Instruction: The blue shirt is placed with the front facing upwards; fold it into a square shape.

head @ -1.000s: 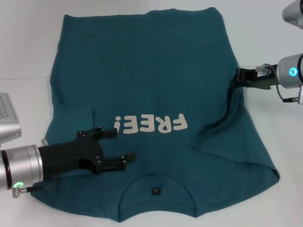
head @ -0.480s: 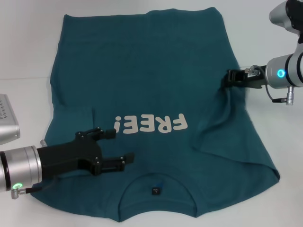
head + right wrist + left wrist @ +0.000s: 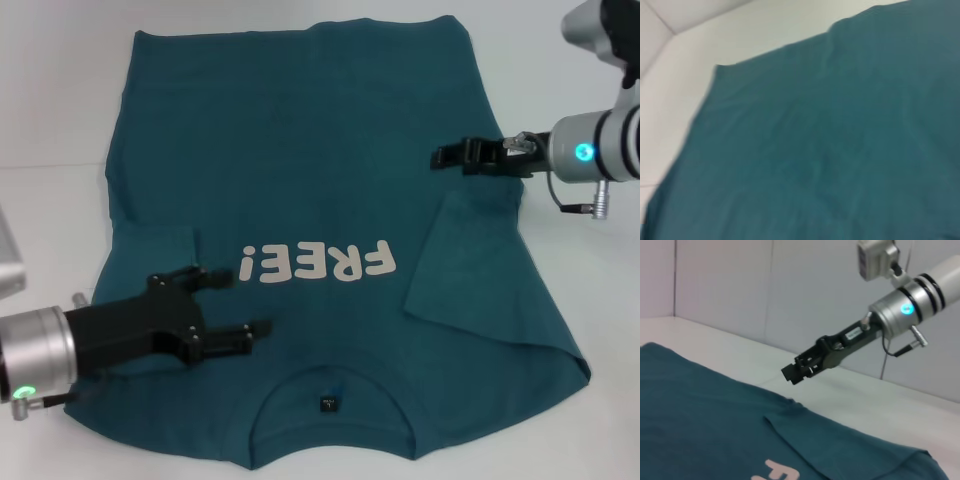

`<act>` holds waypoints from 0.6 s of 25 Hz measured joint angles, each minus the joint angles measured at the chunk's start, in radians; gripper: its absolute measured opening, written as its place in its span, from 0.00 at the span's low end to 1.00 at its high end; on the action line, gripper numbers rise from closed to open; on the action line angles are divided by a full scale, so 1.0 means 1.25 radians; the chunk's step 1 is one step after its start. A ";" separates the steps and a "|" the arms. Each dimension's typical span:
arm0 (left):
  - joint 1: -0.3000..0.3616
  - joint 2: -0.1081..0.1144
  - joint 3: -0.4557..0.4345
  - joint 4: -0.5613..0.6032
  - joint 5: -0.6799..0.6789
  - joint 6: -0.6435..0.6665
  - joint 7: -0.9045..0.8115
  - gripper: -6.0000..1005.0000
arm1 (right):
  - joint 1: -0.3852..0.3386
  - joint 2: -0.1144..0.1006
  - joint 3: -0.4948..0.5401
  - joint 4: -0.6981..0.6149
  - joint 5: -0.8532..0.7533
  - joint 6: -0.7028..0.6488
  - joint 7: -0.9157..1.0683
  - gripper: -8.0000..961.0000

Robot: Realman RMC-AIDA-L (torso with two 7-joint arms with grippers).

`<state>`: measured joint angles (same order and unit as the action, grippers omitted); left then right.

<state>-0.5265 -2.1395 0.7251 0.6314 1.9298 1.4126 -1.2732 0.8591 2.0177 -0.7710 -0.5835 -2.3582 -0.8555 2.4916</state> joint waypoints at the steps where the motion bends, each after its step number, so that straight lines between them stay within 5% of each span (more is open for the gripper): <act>1: 0.008 -0.002 -0.029 0.015 0.000 0.017 -0.014 0.81 | -0.017 0.000 0.001 -0.023 0.022 -0.029 -0.017 0.41; 8: 0.060 0.005 -0.073 0.101 0.000 0.070 -0.166 0.80 | -0.182 -0.002 0.003 -0.248 0.117 -0.297 -0.075 0.64; 15: 0.186 -0.023 -0.063 0.274 0.006 0.118 -0.315 0.80 | -0.368 0.041 0.026 -0.396 0.248 -0.454 -0.184 0.85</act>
<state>-0.2945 -2.1678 0.6460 0.9733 1.9367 1.5604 -1.6672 0.3989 2.0693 -0.7381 -1.0783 -2.0477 -1.4226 2.2616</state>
